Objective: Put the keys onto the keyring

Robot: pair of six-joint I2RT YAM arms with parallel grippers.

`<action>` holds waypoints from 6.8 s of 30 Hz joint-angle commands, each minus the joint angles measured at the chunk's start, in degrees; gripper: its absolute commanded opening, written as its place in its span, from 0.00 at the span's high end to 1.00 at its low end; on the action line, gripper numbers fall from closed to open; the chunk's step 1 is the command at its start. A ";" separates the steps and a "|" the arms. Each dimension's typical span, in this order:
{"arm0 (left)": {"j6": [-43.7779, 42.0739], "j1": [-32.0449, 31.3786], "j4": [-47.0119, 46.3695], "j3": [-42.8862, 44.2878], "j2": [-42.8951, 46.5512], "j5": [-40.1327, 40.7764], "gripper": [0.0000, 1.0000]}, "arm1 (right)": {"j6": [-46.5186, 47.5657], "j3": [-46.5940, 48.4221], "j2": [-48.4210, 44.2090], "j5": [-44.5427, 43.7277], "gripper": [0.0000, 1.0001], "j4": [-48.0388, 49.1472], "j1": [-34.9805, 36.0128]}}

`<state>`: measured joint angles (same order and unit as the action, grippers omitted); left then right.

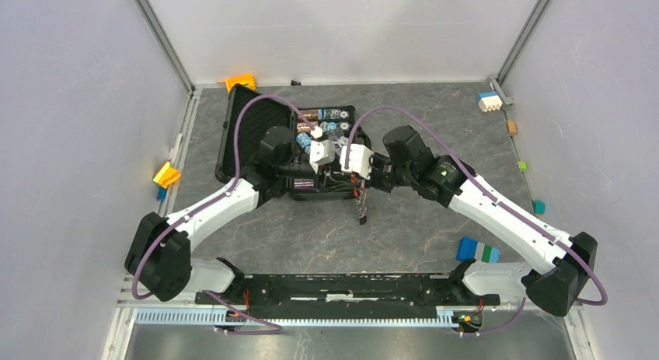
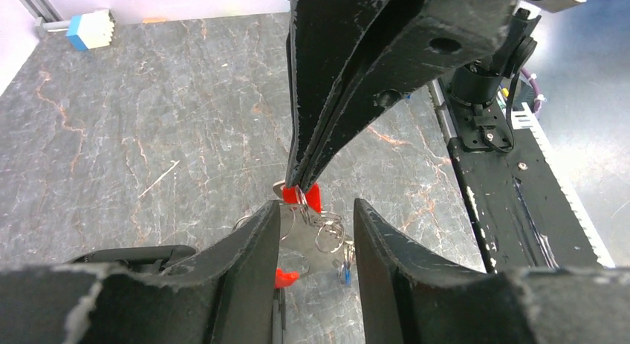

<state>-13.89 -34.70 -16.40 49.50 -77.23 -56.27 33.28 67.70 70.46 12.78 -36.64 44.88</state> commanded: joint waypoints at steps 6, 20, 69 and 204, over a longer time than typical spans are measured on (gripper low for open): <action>-11.37 1.06 9.80 1.89 4.02 -6.71 0.54 | -1.12 2.08 -1.73 1.12 1.00 3.09 -0.32; -11.05 -0.64 9.82 5.18 -0.82 -2.92 0.57 | -1.38 2.27 -1.20 2.42 1.00 3.07 -0.50; -0.13 -1.51 -3.12 1.31 -3.63 -1.83 0.72 | -1.97 1.07 -1.99 3.74 1.00 3.54 -1.38; 10.38 -1.51 -3.36 5.09 -4.73 -2.91 0.98 | 3.15 -6.25 -7.67 3.09 1.00 4.00 -3.08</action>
<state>-6.70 -35.88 -18.06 53.84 -85.08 -59.48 34.76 62.35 64.23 16.67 -33.19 42.24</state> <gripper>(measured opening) 0.031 0.004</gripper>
